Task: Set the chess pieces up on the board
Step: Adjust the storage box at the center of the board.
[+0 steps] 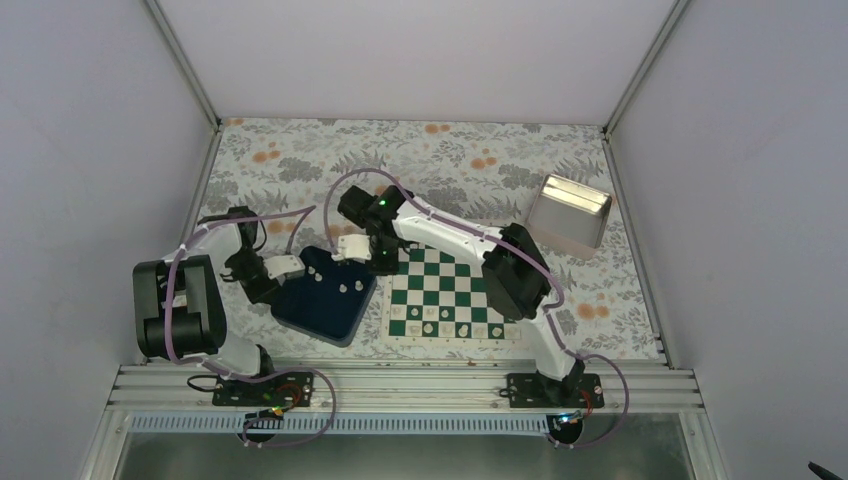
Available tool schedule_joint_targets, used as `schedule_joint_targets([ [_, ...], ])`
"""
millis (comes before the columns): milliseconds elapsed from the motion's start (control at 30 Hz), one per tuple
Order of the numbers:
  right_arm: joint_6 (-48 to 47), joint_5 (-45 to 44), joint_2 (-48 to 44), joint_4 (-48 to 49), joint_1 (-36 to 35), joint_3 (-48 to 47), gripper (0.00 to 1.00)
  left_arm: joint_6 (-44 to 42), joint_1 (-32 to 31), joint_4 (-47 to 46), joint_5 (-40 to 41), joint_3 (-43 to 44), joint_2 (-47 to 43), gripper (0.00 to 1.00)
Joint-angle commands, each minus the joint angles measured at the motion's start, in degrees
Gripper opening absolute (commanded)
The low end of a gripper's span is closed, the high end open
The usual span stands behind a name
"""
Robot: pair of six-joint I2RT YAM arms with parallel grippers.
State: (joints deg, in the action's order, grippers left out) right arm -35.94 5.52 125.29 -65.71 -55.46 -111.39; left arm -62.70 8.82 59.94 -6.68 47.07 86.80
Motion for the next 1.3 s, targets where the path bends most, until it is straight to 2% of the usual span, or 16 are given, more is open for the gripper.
schedule_joint_targets([
  [0, -0.1, 0.8, -4.2, -2.9, -0.2, 4.7, 0.04, 0.1, -0.1, -0.7, -0.3, 0.2, -0.6, 0.03],
  [367, 0.0, 4.2, -1.5, -0.9, -0.7, 5.7, 0.04, -0.3, -0.4, 1.4, -1.9, 0.5, -2.4, 0.03],
  [700, -0.3, 5.0, 2.9, -0.4, -0.8, 0.7, 0.04, -1.5, -1.3, 2.9, -3.1, -1.0, -3.9, 0.03],
  [1167, -1.2, 3.9, 4.8, 1.4, 0.5, -2.6, 0.04, -1.2, -6.0, 3.9, -4.7, -3.8, -3.8, 0.03],
  [1267, -1.4, 3.8, 5.1, 1.6, 0.6, -2.7, 0.04, -2.7, -6.2, 6.4, -7.4, -3.1, -4.2, 0.03],
])
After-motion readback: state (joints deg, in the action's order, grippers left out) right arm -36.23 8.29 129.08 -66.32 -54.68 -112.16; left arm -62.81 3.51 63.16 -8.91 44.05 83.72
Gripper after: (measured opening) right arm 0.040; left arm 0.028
